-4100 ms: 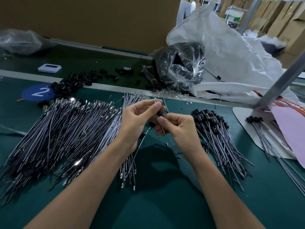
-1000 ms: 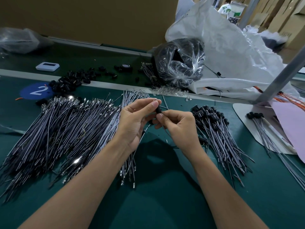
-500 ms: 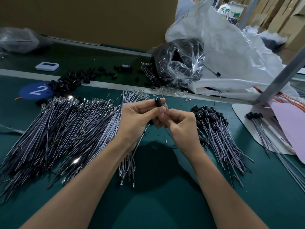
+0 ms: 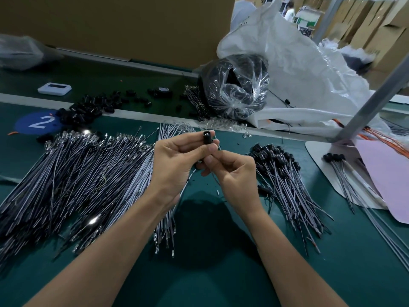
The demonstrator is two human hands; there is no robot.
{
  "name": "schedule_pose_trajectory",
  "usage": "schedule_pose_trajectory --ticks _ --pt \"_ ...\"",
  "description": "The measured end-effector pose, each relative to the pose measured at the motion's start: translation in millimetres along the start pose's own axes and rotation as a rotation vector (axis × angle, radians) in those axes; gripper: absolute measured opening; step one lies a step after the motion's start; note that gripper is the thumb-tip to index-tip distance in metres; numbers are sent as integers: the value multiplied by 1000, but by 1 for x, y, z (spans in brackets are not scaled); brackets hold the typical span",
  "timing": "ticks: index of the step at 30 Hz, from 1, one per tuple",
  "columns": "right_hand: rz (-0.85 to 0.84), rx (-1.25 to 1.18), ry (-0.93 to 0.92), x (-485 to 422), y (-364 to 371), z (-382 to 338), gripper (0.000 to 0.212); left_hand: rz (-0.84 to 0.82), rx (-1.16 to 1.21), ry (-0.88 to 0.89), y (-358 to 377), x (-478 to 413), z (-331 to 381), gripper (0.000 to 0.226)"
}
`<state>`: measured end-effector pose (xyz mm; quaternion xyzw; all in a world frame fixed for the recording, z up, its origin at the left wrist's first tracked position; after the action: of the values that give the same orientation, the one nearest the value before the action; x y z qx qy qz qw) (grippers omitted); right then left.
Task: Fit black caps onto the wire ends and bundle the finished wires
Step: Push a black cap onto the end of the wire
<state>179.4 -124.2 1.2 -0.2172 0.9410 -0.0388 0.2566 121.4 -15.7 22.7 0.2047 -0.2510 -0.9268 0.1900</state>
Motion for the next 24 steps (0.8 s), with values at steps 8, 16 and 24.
schedule_pose_trajectory --ticks 8,16,24 --pt "27 9 -28 1 2 -2 9 -17 21 4 -1 0 1 20" --pt "61 129 -69 0 -5 0 11 -98 1 -12 -2 0 1 23" --pt "63 184 -68 0 -2 -1 23 -14 -25 -43 -2 -1 -10 17"
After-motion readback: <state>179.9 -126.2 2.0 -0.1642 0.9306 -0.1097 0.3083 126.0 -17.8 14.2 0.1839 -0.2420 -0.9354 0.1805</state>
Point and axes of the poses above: each hand's wrist, its own x-axis away from the middle knuckle, its own y-axis out of the palm, z = x × y, the point moved 2 cm from there along -x, towards the middle knuckle, and after that the axes turned 6 degrees about x, right-handed, at the moved point
